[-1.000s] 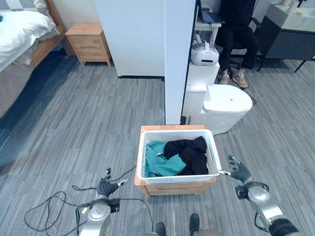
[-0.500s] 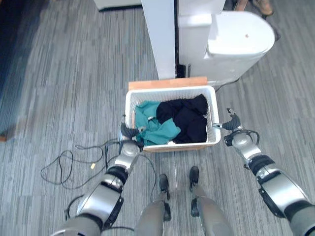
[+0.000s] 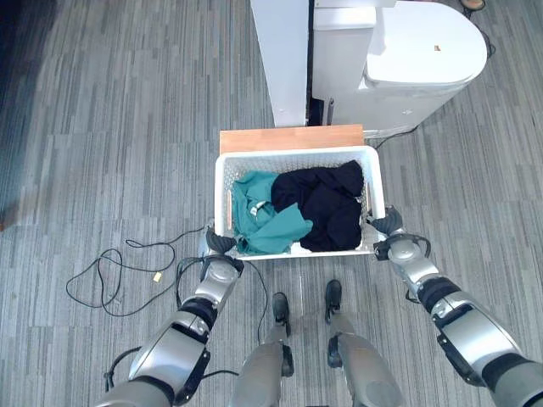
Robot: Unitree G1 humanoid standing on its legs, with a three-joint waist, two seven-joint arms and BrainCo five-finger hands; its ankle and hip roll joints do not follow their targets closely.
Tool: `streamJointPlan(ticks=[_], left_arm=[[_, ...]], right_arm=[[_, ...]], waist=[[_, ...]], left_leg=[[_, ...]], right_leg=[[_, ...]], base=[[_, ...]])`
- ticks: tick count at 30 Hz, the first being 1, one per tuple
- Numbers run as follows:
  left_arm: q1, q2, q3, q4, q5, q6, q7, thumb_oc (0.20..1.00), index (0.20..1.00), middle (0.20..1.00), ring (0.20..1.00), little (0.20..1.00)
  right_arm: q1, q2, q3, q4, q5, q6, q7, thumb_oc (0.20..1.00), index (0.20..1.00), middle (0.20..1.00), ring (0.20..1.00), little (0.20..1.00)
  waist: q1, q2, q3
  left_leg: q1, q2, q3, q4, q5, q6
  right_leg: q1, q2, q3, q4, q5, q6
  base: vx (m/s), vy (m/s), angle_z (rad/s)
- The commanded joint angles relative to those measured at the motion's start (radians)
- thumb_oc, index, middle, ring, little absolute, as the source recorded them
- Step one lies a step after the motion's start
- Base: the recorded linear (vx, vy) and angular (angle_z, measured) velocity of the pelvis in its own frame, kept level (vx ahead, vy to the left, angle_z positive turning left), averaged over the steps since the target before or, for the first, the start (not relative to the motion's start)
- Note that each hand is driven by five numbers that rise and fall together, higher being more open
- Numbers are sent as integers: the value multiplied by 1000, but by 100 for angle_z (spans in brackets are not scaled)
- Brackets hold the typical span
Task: Grab the laundry basket,head to the washer,open it,put in the laundry and shut it.
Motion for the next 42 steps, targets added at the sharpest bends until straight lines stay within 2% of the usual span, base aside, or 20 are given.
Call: streamJointPlan(ticks=[1,7,9,15,21,22,23,24,27,29,30,33,34,35,36,37,38,39,40,42], left_arm=[[-1,-50,-8,13,-27,-32,-30,200,200,200,200,200],[149,-35,17,-304,-13,-60,-72,200,200,200,200,200],[260,-10,42,-471,-7,-67,-123,200,200,200,200,200],[447,53,90,-702,10,-59,-222,200,200,200,200,200],[548,64,101,-796,7,-43,-276,200,200,200,200,200],[554,64,95,-805,5,-44,-280,200,200,200,200,200],[583,59,79,-833,13,-40,-298,200,200,200,200,200],[584,59,79,-833,13,-40,-298,200,200,200,200,200],[595,67,62,-870,34,-35,-310,200,200,200,200,200],[592,80,60,-888,38,-38,-313,200,200,200,200,200],[591,80,61,-887,38,-38,-313,200,200,200,200,200],[565,88,62,-895,41,-49,-302,200,200,200,200,200],[552,91,67,-904,38,-53,-295,200,200,200,200,200],[551,91,66,-904,38,-53,-295,200,200,200,200,200],[546,93,71,-913,35,-55,-294,200,200,200,200,200],[535,94,83,-916,33,-53,-289,200,200,200,200,200],[541,93,94,-917,33,-52,-287,200,200,200,200,200],[541,93,94,-917,33,-52,-287,200,200,200,200,200],[550,89,103,-919,33,-49,-288,200,200,200,200,200],[566,80,102,-906,42,-43,-302,200,200,200,200,200]], right_arm=[[3,18,-8,-73,37,-64,33,200,200,200,200,200],[175,-11,-73,-321,-7,-80,44,200,200,200,200,200],[293,-49,-126,-465,-45,-91,71,200,200,200,200,200],[537,-106,-238,-708,-110,-92,135,200,200,200,200,200],[694,-114,-312,-842,-125,-89,172,200,200,200,200,200],[701,-115,-314,-851,-127,-89,174,200,200,200,200,200],[746,-116,-333,-877,-125,-87,188,200,200,200,200,200],[749,-116,-334,-879,-125,-86,188,200,200,200,200,200],[774,-109,-345,-911,-121,-83,192,200,200,200,200,200],[768,-102,-335,-924,-114,-84,199,200,200,200,200,200],[767,-102,-335,-925,-114,-84,199,200,200,200,200,200],[746,-87,-315,-934,-112,-88,197,200,200,200,200,200],[739,-79,-304,-939,-116,-88,195,200,200,200,200,200],[738,-79,-304,-939,-116,-88,195,200,200,200,200,200],[738,-76,-305,-946,-118,-89,190,200,200,200,200,200],[738,-68,-301,-960,-118,-94,187,200,200,200,200,200],[734,-66,-298,-963,-120,-95,187,200,200,200,200,200],[734,-65,-298,-963,-120,-95,187,200,200,200,200,200],[730,-65,-293,-964,-122,-95,187,200,200,200,200,200],[741,-66,-295,-971,-124,-92,192,200,200,200,200,200]], waist=[[5,-23,-25],[-2,-30,-58],[-12,-33,-89],[-37,-44,-146],[-67,-52,-180],[-71,-54,-181],[-101,-44,-200],[-99,-43,-201],[-131,-34,-211],[-149,-31,-207],[-146,-33,-208],[-158,-37,-188],[-150,-36,-179],[-150,-36,-179],[-140,-34,-178],[-122,-20,-187],[-112,-20,-192],[-113,-20,-192],[-108,-25,-200],[-122,-36,-208]], left_leg=[[-19,-8,-37,80,-86,-24],[40,-4,-29,74,-107,-22],[87,2,-23,75,-125,-20],[165,22,-16,93,-152,-30],[202,31,-14,147,-182,-32],[201,26,-32,151,-186,-30],[217,11,-46,131,-201,-20],[219,12,-43,128,-201,-20],[252,10,14,91,-207,-3],[261,10,88,74,-208,11],[257,10,92,73,-203,10],[261,20,191,70,-210,20],[277,33,253,71,-218,17],[277,33,253,71,-218,17],[283,45,281,69,-217,13],[304,72,331,73,-232,-4],[306,84,363,84,-232,-7],[306,85,362,86,-233,-8],[312,93,403,101,-237,-11],[327,107,436,145,-255,-15]], right_leg=[[9,-43,44,125,-193,92],[70,-38,42,112,-207,90],[119,-34,39,106,-222,89],[207,-16,47,91,-248,81],[252,-4,71,95,-258,71],[250,-2,83,96,-256,71],[247,1,113,82,-238,80],[248,1,116,81,-237,80],[237,7,170,63,-204,101],[197,18,229,82,-183,122],[192,18,233,83,-179,122],[128,28,241,130,-166,145],[103,1,135,158,-168,150],[102,1,135,160,-170,150],[97,-30,34,172,-180,143],[115,-100,-198,209,-230,130],[124,-134,-294,228,-243,117],[123,-134,-295,231,-246,116],[138,-156,-360,226,-252,109],[141,-149,-331,214,-257,104]], base=[[0,0,0],[31,-26,0],[100,-45,-4],[70,-75,-3],[12,-30,-7],[-37,115,-27],[-35,115,-37],[-10,152,-55],[-50,160,-64],[-122,154,-80],[-106,82,-126],[-142,28,-139],[-85,-30,-163],[-58,-68,-184],[19,-100,-176],[7,-146,-121],[30,-112,-152],[4,-148,-171],[39,-144,-214],[131,-231,-121]])
